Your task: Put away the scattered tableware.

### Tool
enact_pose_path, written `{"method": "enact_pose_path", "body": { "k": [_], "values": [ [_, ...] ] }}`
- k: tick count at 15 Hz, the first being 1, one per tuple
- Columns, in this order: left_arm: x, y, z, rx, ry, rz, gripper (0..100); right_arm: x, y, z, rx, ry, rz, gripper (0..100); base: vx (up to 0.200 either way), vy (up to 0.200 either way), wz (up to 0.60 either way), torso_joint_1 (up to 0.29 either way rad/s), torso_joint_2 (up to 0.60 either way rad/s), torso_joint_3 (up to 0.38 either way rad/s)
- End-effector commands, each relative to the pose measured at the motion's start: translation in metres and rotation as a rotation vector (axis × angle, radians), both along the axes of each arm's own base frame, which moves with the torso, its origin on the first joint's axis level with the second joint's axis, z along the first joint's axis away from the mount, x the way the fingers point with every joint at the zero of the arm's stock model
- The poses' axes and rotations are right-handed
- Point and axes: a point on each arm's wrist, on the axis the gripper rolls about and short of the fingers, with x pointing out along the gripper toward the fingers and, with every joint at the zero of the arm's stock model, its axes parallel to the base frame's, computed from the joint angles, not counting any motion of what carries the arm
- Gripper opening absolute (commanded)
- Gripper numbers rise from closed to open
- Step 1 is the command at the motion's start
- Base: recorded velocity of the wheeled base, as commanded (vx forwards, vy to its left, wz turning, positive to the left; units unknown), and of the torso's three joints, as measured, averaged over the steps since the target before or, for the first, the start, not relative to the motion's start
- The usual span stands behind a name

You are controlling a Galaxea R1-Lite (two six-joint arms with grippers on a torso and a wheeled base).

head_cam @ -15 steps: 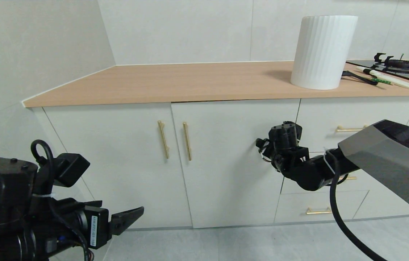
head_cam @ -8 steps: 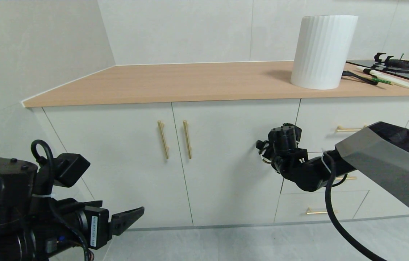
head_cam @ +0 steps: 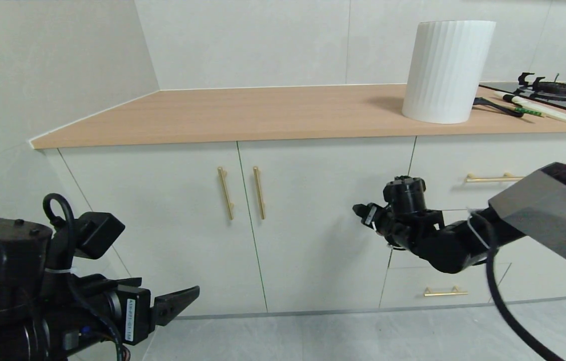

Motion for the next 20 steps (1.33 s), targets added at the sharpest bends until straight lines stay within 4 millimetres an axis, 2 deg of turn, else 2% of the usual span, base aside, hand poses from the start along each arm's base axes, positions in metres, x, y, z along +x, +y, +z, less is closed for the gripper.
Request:
{"method": "enact_pose_path", "body": {
  "k": [1,2,6,8,10,11,13,17,19,20],
  "values": [
    [0.000,0.000,0.000,0.000,-0.001,0.000,100,-0.074,-0.022,0.050,0.095,0.021,0.368,100,0.000,0.000,0.00,0.000,0.00,0.000],
    [0.000,0.000,0.000,-0.001,-0.002,0.000,100,-0.081,-0.027,0.056,0.088,0.007,0.410,100,0.000,0.000,0.00,0.000,0.00,0.000],
    [0.000,0.000,-0.001,0.002,0.002,-0.002,100,-0.084,-0.031,0.062,-0.048,-0.061,0.316,100,0.000,0.000,0.00,0.000,0.00,0.000],
    [-0.002,0.001,0.004,-0.008,-0.024,0.002,100,-0.101,-0.036,0.087,-0.108,-0.121,0.243,100,0.000,0.000,0.00,0.000,0.00,0.000],
    [-0.010,0.005,0.014,-0.032,-0.076,0.005,100,-0.134,-0.050,0.116,-0.189,-0.145,0.198,100,0.000,0.000,0.00,0.000,0.00,0.000],
    [-0.020,0.011,0.023,-0.052,-0.132,0.007,100,-0.165,-0.069,0.135,-0.232,-0.186,0.172,100,0.000,0.000,0.00,0.000,0.00,0.000],
    [-0.030,0.023,0.030,-0.042,-0.196,0.042,100,-0.210,-0.095,0.149,-0.248,-0.276,0.150,100,0.000,0.000,0.00,0.000,0.00,0.000],
    [-0.073,0.044,0.043,-0.068,-0.370,0.090,100,-0.286,-0.149,0.132,-0.347,-0.393,0.057,100,0.000,0.000,0.00,0.000,0.00,0.000],
    [-0.104,0.058,0.037,-0.022,-0.426,0.139,100,-0.329,-0.176,0.130,-0.404,-0.488,-0.131,100,0.000,0.000,0.00,0.000,0.00,0.000],
    [-0.121,0.065,0.031,0.022,-0.439,0.157,100,-0.344,-0.185,0.128,-0.424,-0.504,-0.219,100,0.000,0.000,0.00,0.000,0.00,0.000]
  ]
}}
